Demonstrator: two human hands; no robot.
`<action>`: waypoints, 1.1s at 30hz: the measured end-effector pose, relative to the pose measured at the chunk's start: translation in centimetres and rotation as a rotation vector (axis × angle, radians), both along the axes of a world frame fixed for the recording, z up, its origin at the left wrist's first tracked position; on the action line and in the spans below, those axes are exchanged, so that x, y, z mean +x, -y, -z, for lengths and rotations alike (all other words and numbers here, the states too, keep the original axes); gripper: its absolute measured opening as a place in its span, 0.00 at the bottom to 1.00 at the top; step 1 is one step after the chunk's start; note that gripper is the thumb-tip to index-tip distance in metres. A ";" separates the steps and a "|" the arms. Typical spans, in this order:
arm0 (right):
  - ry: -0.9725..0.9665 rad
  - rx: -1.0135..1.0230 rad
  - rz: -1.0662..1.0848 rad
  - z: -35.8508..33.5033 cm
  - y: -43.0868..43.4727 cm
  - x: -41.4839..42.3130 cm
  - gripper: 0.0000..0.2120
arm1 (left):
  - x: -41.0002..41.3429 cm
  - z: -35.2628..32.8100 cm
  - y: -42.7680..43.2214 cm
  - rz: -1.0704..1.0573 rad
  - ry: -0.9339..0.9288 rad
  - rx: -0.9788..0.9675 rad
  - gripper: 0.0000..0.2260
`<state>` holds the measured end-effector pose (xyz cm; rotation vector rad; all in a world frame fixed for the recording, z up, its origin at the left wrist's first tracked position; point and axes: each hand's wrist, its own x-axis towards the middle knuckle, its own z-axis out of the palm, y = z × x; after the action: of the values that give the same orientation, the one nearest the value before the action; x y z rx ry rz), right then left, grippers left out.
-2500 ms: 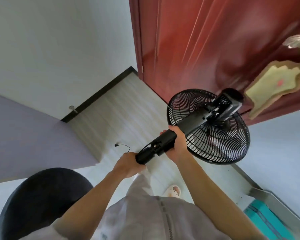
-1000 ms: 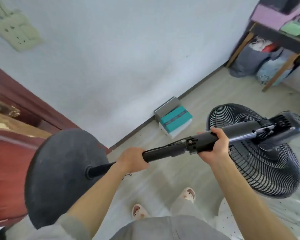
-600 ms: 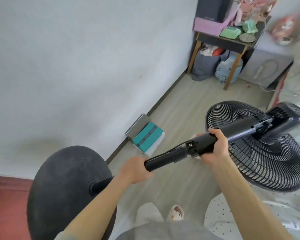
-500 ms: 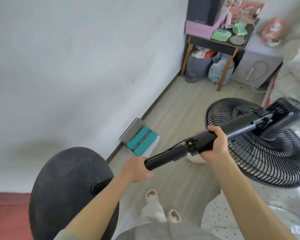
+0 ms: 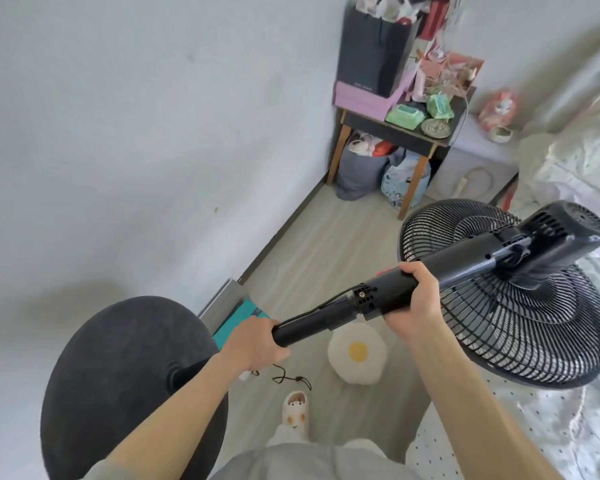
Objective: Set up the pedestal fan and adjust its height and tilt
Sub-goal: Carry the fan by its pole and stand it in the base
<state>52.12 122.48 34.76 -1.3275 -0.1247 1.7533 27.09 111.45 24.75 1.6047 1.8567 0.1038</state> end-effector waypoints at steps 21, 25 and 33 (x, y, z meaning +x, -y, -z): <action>-0.219 -0.044 -0.225 -0.6 -27.4 5.3 0.09 | 6.7 -5.2 -22.7 -0.265 -0.185 -0.046 0.06; -0.233 -0.031 -0.287 -1.3 -31.2 5.2 0.07 | 8.0 -5.8 -25.6 -0.332 -0.149 -0.093 0.08; -0.131 -0.025 -0.259 -0.5 -40.0 2.0 0.13 | 6.2 -2.1 -34.3 -0.342 -0.039 -0.072 0.11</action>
<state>54.09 162.48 35.26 -1.2531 -0.2096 2.0603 33.33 145.76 26.88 1.2366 2.1256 0.1540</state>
